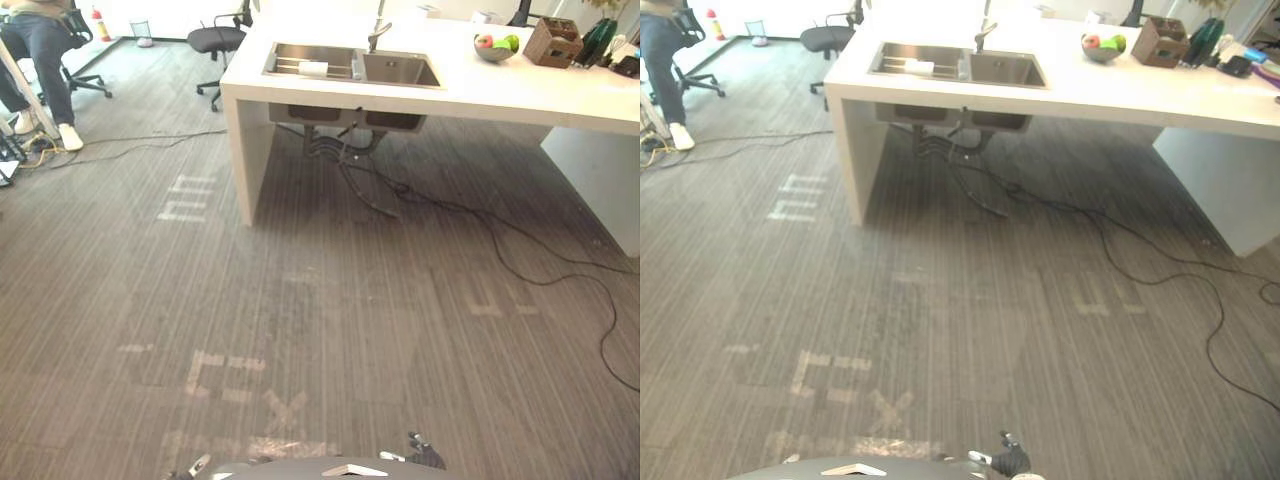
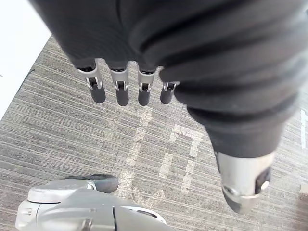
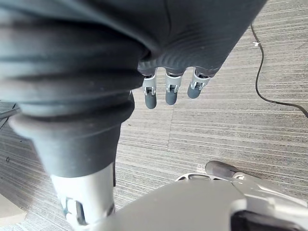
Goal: Walk over to the sink, pick up the cup, carry it to the dishwasher, place the cup inside the dishwasher, then close the dishwasher door
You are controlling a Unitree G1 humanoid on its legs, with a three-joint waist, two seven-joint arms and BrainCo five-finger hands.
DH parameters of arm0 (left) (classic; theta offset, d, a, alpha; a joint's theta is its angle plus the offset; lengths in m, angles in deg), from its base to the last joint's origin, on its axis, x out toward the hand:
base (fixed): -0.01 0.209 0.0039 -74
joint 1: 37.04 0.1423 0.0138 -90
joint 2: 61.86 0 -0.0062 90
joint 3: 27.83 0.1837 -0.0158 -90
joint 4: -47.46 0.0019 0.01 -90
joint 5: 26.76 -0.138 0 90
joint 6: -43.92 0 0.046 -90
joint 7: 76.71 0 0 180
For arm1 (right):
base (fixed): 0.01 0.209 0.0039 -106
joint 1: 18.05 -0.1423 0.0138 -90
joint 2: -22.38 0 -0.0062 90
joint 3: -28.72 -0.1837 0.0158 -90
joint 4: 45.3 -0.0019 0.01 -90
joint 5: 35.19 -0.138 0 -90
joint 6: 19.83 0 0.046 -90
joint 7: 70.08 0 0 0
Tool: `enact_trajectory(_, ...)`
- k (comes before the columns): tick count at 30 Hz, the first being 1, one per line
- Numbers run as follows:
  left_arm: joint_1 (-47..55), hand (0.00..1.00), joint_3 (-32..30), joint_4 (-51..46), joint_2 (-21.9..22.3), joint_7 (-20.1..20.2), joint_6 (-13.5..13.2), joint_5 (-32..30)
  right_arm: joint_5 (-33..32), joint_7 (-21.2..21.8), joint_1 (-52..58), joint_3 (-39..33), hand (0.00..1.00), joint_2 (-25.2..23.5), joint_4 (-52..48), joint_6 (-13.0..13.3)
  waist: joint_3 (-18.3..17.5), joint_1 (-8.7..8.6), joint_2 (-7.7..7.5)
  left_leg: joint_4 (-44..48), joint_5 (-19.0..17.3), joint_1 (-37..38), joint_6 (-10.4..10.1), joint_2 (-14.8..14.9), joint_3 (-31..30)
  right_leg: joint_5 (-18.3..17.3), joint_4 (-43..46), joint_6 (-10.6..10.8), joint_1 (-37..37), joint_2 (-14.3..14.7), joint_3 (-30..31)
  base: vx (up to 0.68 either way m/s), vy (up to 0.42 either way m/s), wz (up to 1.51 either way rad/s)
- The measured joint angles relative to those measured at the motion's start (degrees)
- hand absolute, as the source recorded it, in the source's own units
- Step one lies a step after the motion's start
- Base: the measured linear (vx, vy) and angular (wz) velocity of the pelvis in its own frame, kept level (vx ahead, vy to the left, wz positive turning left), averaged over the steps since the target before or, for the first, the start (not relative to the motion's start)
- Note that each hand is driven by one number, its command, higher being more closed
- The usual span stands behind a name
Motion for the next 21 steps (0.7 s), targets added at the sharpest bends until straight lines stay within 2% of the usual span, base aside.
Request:
enact_trajectory(8, 0.19, 0.00, -0.34, 0.00, 0.12, 0.91, -0.46, -0.50, 3.69, -2.76, 0.03, -0.02, 0.00, -0.07, -0.05, 0.09, 0.09, -0.02, 0.10, -0.04, 0.35, 0.19, 0.02, -0.04, -0.11, -0.41, 1.19, -0.16, 0.05, -0.21, 0.00, -0.06, -0.018, 0.00)
enact_trajectory(10, 0.24, 0.00, -0.17, -0.01, 0.11, 1.03, -0.33, -1.37, 3.95, -4.40, 0.01, -0.14, 0.00, -0.20, -0.41, 0.71, 0.47, -0.36, -0.37, -0.02, -0.08, 0.18, 0.22, -0.50, -1.04, -6.03, 11.77, 0.85, -4.44, -2.10, -0.42, -0.03, 0.022, 0.15)
enact_trajectory(11, 0.26, 0.00, -0.14, -0.01, -0.02, 1.13, -0.25, -1.38, 3.94, -4.58, 0.07, -0.15, 0.00, -0.30, -0.57, 0.94, 0.59, -0.56, -0.42, -0.01, -0.42, 0.25, 0.74, -0.88, -1.39, -7.50, 15.67, 1.32, -5.96, -3.10, -0.48, 0.01, 0.063, 0.23)
enact_trajectory(12, 0.23, 0.00, -0.03, -0.03, -0.15, 1.12, -0.07, -1.37, 3.92, -4.69, 0.11, -0.16, 0.00, -0.33, -0.78, 1.14, 0.89, -0.59, -0.34, 0.00, -0.59, 0.54, 1.46, -1.65, -1.42, -9.91, 23.89, 2.42, -9.17, -5.11, -0.18, 0.00, 0.065, 0.20)
enact_trajectory(13, 0.14, 0.00, 0.04, -0.09, -0.09, 1.08, -0.04, -1.37, 3.93, -4.68, 0.12, -0.15, 0.00, -0.12, -1.51, 1.22, 1.10, -0.50, -0.63, 0.73, -0.83, 0.77, 2.19, -1.77, -1.40, -10.14, 32.33, 2.63, -12.53, -6.47, 0.53, 0.00, 0.056, 0.18)
enact_trajectory(14, 0.01, 0.00, -0.23, -0.05, -0.25, 1.13, -0.04, -1.37, 3.92, -4.67, 0.07, -0.29, 0.00, 0.20, -2.13, 1.29, 1.84, -0.52, -0.23, 1.92, -1.54, 0.61, 2.47, -1.78, -1.47, -10.42, 38.22, 1.81, -14.62, -7.46, 0.68, 0.01, 0.005, 0.15)
enact_trajectory(15, -0.39, 0.00, -0.89, -0.06, -0.55, 1.10, 0.01, -1.36, 3.92, -4.68, -0.15, -0.41, 0.00, -0.15, -2.33, 1.61, 2.96, -0.47, -1.27, 4.82, -3.31, 0.56, 2.64, -1.84, -1.63, -10.46, 50.00, -0.23, -18.29, -9.43, 0.80, 0.05, -0.024, 0.11)
enact_trajectory(16, -0.41, 0.00, -1.05, -0.18, -0.81, 1.05, 0.01, -1.31, 3.79, -4.70, -0.23, -0.34, 0.00, -0.48, -2.08, 1.88, 3.29, -0.41, -1.51, 6.32, -4.45, 0.99, 2.70, -1.63, -2.29, -11.68, 55.57, -0.03, -19.81, -10.11, 1.05, 0.07, -0.037, 0.10)
enact_trajectory(19, -0.55, 0.00, -1.48, -0.15, -0.96, 1.07, 0.23, -0.77, 3.06, -4.63, -0.57, -0.31, 0.00, -0.71, -1.74, 2.23, 3.77, -0.92, -1.68, 7.54, -5.76, 0.84, 2.02, -0.40, -3.46, -15.80, 51.63, 0.55, -20.67, -9.67, 0.77, 0.12, -0.072, 0.13)
enact_trajectory(21, -1.59, 0.00, -2.78, -0.07, -0.60, 1.05, 1.40, -0.10, 1.18, -4.55, -1.01, -0.46, 0.00, -0.74, -1.85, 2.40, 5.68, -1.18, -1.28, 9.37, -7.48, 0.70, 0.70, 1.93, -4.53, -15.29, 39.72, 0.56, -21.60, -7.68, 0.79, 0.20, -0.151, 0.12)
